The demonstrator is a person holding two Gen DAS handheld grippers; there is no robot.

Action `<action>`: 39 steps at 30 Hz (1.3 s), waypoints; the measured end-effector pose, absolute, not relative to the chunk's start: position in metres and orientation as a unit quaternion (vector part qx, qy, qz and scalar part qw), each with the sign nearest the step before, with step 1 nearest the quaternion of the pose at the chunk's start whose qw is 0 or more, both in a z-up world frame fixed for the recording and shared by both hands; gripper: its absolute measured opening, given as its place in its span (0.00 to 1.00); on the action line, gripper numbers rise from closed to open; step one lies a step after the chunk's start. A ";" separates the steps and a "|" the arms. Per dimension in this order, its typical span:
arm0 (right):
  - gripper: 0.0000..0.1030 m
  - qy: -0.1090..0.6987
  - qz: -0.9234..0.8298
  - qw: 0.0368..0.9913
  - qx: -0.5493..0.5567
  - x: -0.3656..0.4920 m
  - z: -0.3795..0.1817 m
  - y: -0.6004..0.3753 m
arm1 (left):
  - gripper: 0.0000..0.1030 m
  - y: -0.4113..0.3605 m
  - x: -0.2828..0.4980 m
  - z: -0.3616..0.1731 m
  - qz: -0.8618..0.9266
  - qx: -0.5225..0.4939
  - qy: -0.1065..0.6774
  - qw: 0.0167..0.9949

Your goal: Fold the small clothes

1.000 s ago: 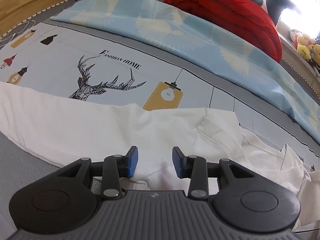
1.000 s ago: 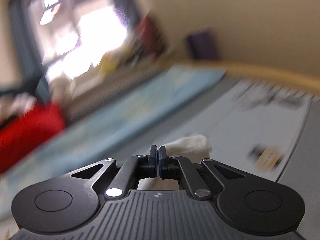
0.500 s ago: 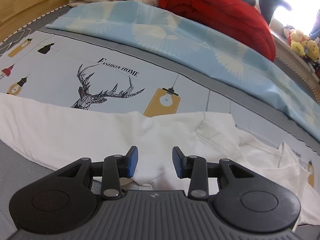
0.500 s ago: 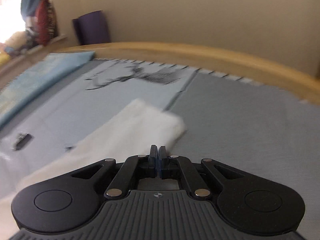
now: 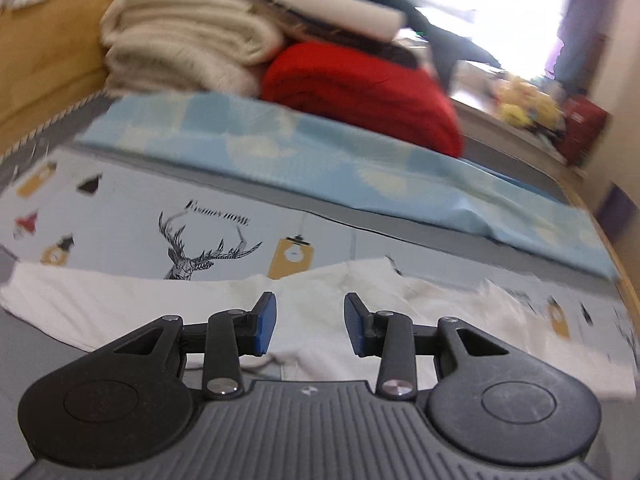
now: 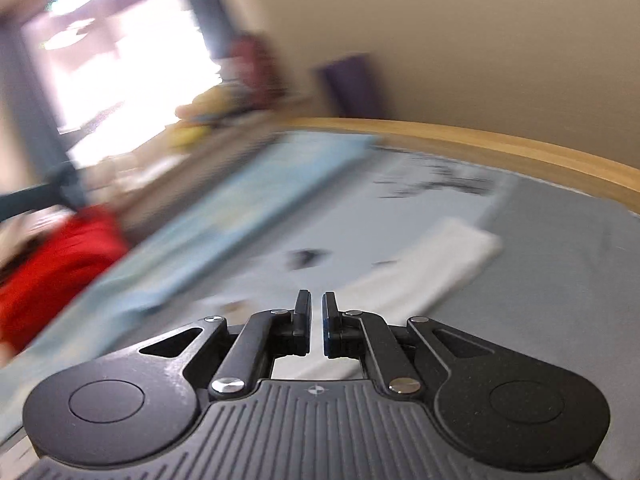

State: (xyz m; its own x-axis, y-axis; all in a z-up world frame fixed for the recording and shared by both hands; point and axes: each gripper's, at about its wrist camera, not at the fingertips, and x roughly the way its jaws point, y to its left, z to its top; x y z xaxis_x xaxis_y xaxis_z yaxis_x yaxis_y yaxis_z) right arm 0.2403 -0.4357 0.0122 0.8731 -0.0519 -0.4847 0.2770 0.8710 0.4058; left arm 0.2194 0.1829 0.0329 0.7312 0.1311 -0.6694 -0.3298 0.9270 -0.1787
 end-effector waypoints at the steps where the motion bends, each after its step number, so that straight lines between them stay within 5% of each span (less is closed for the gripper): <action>1: 0.15 0.236 -0.061 0.942 0.232 0.226 0.024 -0.421 | 0.40 0.178 0.201 0.039 0.113 -0.134 0.341 0.924; 6: 0.24 0.278 0.041 0.937 0.208 0.158 0.041 -0.370 | 0.40 0.155 0.108 0.022 0.057 -0.118 0.355 0.926; 13: 0.24 0.387 0.045 0.905 0.169 0.095 -0.032 -0.338 | 0.40 0.142 0.025 -0.086 0.070 -0.160 0.425 0.888; 23: 0.30 0.491 -0.008 0.864 0.113 0.094 -0.096 -0.327 | 0.41 0.163 0.022 -0.137 0.107 -0.175 0.488 0.848; 28: 0.38 0.517 -0.005 0.853 0.071 0.096 -0.115 -0.316 | 0.44 0.159 0.034 -0.149 0.104 -0.162 0.509 0.839; 39: 0.39 0.538 -0.028 0.841 0.046 0.096 -0.129 -0.311 | 0.44 0.155 0.037 -0.159 0.107 -0.143 0.524 0.833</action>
State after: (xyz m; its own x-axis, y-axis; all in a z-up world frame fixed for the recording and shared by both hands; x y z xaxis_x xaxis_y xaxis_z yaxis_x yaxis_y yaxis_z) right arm 0.0956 -0.3113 -0.1289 0.4201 0.0020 -0.9075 0.0964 0.9942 0.0468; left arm 0.0375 0.1552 -0.1588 0.4275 0.0281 -0.9036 -0.3276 0.9364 -0.1259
